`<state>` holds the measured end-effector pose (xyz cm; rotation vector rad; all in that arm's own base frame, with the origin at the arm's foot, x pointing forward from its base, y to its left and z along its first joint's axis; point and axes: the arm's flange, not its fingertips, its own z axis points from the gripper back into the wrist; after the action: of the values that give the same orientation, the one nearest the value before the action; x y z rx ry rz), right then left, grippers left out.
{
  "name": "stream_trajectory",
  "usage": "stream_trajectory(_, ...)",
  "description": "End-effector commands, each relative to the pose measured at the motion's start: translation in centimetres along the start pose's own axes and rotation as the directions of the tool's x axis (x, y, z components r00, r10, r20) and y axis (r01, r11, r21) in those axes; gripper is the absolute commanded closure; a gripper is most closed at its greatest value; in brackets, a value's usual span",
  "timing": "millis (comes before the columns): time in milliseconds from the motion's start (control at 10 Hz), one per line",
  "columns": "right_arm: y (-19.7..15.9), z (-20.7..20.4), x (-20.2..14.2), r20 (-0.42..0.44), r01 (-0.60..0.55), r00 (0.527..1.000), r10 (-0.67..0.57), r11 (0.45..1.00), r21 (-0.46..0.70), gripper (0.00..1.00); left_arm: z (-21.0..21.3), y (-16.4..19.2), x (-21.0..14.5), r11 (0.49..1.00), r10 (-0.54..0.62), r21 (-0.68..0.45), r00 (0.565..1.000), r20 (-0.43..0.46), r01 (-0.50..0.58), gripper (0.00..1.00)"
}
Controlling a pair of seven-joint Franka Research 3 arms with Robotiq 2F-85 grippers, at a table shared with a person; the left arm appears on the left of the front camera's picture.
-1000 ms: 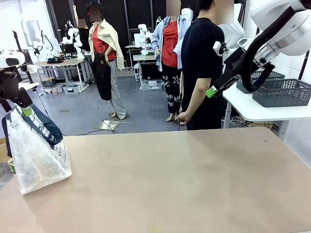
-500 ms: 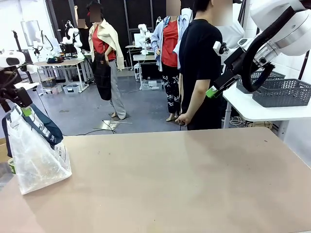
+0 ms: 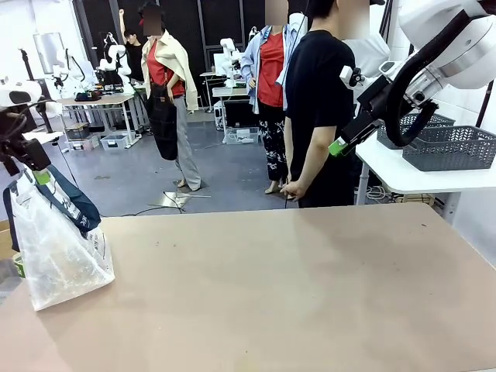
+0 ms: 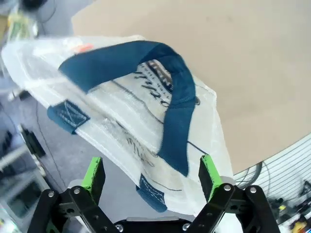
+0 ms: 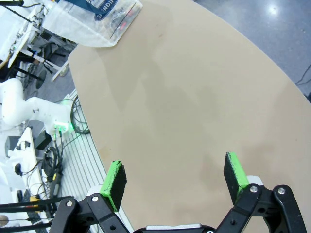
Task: Transfer purchased items from the store into the shopping bag.
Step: Move the Reusable shopping bag to the right side of the table.
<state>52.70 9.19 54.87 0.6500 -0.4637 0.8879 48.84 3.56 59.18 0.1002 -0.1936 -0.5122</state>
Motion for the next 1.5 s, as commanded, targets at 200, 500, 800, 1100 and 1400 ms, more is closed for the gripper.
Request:
stream_trajectory(200, 0.0, 0.1, 0.1, -0.003, -0.005, 1.0, 0.005, 1.0, 0.008, 0.0, 2.1, -1.4, 1.4, 0.875, -0.453, -0.074, 0.864, 0.22, 0.478, 0.0)
stream_trajectory(500, 0.0, 0.1, 0.1, -0.003, -0.005, 1.0, 0.005, 1.0, 0.008, 0.0, 1.1, -3.0, 3.0, 0.69, -0.646, -0.078, 0.66, 0.382, 0.72, 0.0)
stream_trajectory(800, 0.0, 0.1, 0.1, -0.003, -0.005, 1.0, 0.005, 1.0, 0.008, 0.0, 0.3, -4.3, 4.3, 0.56, -0.685, -0.014, 0.473, 0.554, 0.828, 0.0)
stream_trajectory(1100, 0.0, 0.1, 0.1, -0.003, -0.005, 1.0, 0.005, 1.0, 0.008, 0.0, -0.8, -5.6, 5.2, 0.514, -0.673, 0.05, 0.366, 0.643, 0.856, 0.0)
stream_trajectory(1400, 0.0, 0.1, 0.1, -0.003, -0.005, 1.0, 0.005, 1.0, 0.008, 0.0, -1.6, -6.9, 6.0, 0.51, -0.645, -0.015, 0.393, 0.655, 0.86, 0.0)
